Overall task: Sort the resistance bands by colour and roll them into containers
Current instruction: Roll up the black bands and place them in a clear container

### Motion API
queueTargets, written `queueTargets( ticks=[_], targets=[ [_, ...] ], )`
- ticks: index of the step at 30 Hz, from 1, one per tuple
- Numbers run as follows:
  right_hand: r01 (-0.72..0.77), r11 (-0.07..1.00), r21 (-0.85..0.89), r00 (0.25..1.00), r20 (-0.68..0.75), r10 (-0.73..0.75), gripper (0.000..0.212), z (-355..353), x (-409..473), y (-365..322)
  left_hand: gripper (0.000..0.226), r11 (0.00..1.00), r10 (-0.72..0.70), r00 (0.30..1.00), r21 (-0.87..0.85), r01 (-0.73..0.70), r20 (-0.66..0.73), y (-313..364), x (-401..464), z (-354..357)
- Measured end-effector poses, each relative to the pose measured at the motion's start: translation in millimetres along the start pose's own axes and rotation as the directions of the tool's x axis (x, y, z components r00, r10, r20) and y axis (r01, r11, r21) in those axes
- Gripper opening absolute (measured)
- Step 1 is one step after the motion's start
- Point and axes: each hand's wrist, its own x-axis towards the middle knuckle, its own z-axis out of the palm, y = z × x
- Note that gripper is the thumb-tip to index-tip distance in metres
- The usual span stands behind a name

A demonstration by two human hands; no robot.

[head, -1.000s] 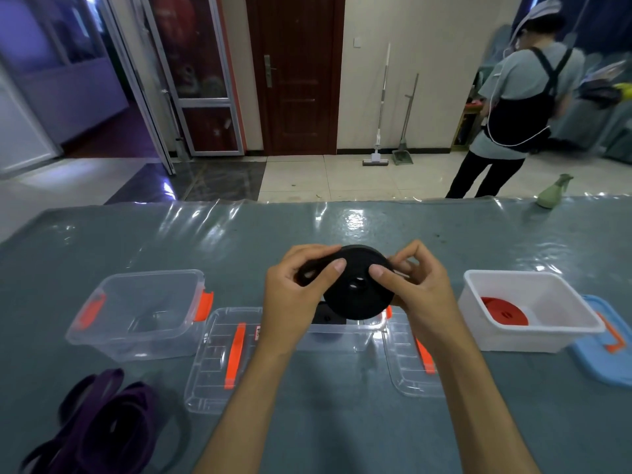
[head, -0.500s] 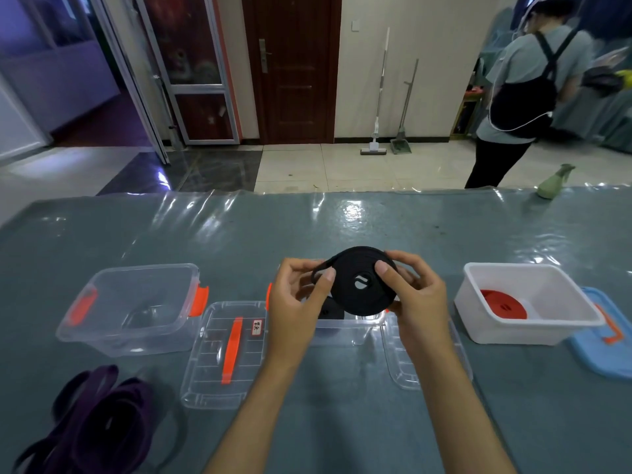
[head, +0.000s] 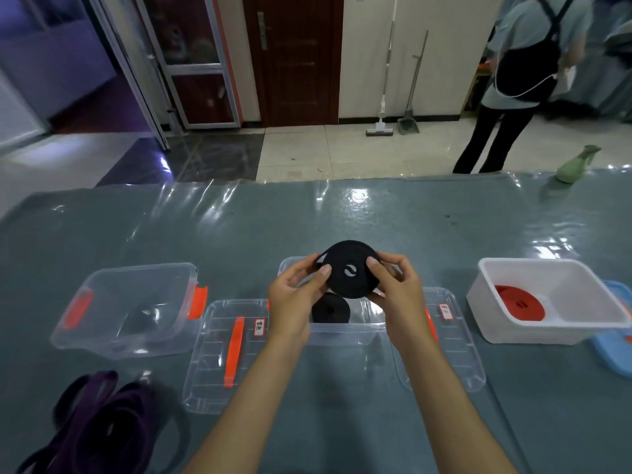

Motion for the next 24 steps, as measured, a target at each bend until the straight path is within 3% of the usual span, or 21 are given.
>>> queueTargets(
  ticks=[3, 6, 10, 13, 17, 24],
  targets=[
    [-0.030, 0.994, -0.109, 0.998, -0.062, 0.023, 0.009, 0.4, 28.7, 24.9, 0.031, 0.998, -0.052, 0.997, 0.014, 0.053, -0.061, -20.6, 31.2, 0.6],
    [-0.108, 0.930, -0.351, 0.990, -0.125, 0.067, 0.014, -5.3, 59.3, 54.7, 0.035, 0.986, -0.128, 0.983, 0.090, 0.141, -0.134, -50.7, 62.1, -6.1],
    [-0.212, 0.755, -0.620, 0.971, -0.044, 0.237, 0.015, -14.2, 83.3, 84.3, 0.030, 0.907, -0.102, 0.971, 0.382, 0.179, -0.215, -93.9, 100.8, -19.9],
    [-0.261, 0.650, -0.714, 0.940, -0.034, 0.341, 0.004, -14.7, 98.0, 99.7, 0.026, 0.810, -0.089, 0.968, 0.549, 0.207, -0.234, -116.3, 126.8, -24.2],
    [-0.295, 0.526, -0.797, 0.894, -0.037, 0.446, 0.027, -18.0, 122.7, 116.3, 0.026, 0.727, -0.199, 0.949, 0.612, 0.311, -0.246, -136.6, 153.6, -29.4],
    [-0.386, 0.461, -0.799, 0.828, -0.080, 0.554, 0.026, -16.6, 144.0, 143.7, 0.028, 0.602, -0.218, 0.931, 0.711, 0.363, -0.291, -166.9, 176.9, -46.0]
  ],
)
